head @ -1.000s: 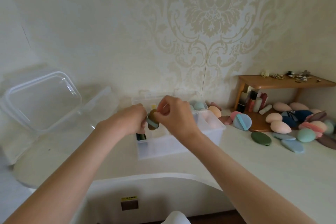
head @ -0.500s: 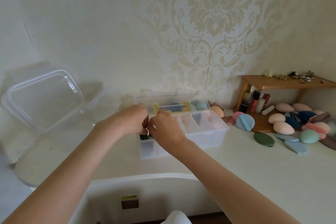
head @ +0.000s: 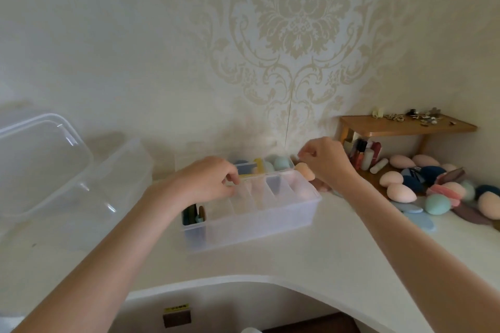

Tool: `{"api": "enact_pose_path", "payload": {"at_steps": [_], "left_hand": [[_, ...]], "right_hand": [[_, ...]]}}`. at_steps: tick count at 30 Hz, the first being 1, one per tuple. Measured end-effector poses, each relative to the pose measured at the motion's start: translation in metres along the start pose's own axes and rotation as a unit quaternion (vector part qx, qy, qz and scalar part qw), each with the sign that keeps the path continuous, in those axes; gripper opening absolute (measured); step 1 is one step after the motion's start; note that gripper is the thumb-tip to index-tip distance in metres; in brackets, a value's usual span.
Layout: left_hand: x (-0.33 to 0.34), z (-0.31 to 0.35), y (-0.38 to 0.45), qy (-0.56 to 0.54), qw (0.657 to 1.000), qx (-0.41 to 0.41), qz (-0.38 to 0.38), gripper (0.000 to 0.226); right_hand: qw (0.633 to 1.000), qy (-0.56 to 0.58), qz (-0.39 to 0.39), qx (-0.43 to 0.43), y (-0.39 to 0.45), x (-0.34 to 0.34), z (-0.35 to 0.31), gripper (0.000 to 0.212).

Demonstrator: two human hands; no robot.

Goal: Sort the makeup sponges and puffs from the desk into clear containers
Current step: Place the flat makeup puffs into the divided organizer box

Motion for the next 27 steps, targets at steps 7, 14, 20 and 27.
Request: {"api": "enact_pose_path", "payload": {"at_steps": [7, 14, 20, 27], "left_hand": [[0.021, 0.001, 0.015, 0.0, 0.999, 0.015, -0.04, 0.027], [0.025, -0.002, 0.018, 0.0, 0.999, 0.022, -0.035, 0.027], [0.024, 0.0, 0.018, -0.003, 0.999, 0.026, -0.026, 0.024], [-0.014, -0.02, -0.01, -0.077, 0.997, -0.006, 0.019, 0.009]], "right_hand": [[0.968, -0.221, -0.118, 0.031, 0.026, 0.025, 0.064, 0.033], [0.949, -0.283, -0.138, 0.02, 0.032, 0.05, 0.078, 0.034], [0.975, -0.198, -0.093, -0.035, 0.034, 0.019, 0.069, 0.021], [0.992, 0.052, 0.035, -0.109, 0.012, -0.025, -0.002, 0.014]]}}
Point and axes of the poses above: each hand's wrist, its own y-axis towards the middle knuckle, its own x-axis out of the palm, z = x × y, the point moved 3 cm from there along y, towards the middle knuckle, and after that the axes turned 7 degrees about z, right-handed, at the moved point
